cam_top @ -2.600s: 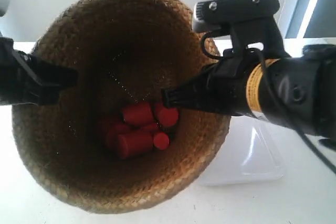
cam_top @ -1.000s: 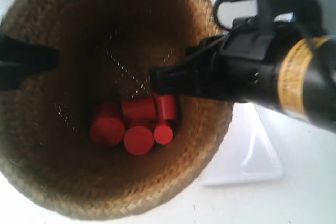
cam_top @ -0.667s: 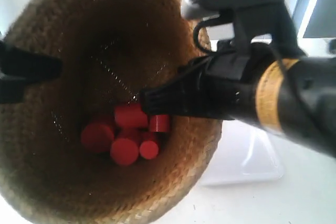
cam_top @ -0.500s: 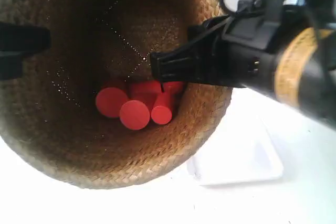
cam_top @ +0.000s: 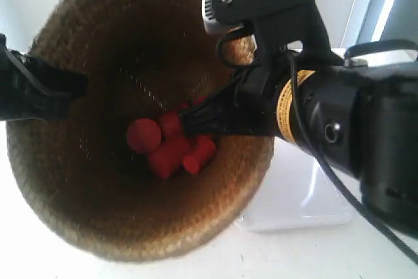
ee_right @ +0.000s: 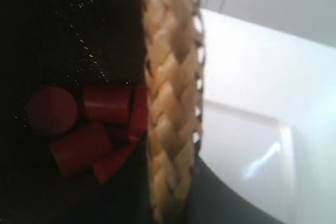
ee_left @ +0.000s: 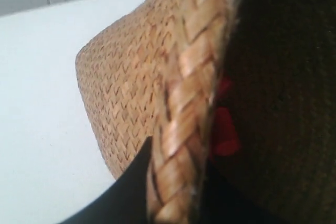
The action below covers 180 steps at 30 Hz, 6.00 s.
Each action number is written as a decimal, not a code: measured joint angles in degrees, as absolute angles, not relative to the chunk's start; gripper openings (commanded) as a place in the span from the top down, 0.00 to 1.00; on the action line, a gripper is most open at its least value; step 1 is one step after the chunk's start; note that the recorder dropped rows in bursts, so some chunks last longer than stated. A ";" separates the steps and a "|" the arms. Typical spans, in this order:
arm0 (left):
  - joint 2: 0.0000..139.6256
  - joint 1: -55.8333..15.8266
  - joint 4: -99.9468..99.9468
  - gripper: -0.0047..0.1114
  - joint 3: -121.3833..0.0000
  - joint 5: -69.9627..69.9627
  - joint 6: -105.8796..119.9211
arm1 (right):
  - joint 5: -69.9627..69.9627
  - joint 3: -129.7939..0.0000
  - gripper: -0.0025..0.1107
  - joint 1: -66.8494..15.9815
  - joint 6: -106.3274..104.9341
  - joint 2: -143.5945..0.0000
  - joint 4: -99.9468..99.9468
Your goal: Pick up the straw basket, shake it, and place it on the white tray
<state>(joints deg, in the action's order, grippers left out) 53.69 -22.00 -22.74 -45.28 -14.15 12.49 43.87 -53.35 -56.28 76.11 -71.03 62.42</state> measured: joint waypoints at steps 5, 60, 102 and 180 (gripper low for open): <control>47.36 -23.75 -22.06 0.96 -46.52 -13.85 11.80 | 39.91 -55.24 0.98 -59.10 74.31 -63.36 62.49; 47.38 -27.74 -9.51 0.96 -47.76 -18.84 -3.10 | 34.28 -54.74 0.98 -57.46 70.90 -62.46 55.39; 52.16 -28.62 -1.68 0.96 -46.98 -16.20 -10.27 | 37.60 -52.52 0.98 -58.32 77.91 -67.78 64.53; 99.20 -34.02 -10.14 0.96 -90.75 -39.28 -23.47 | 66.93 -79.25 0.98 -5.59 -5.63 -86.17 3.12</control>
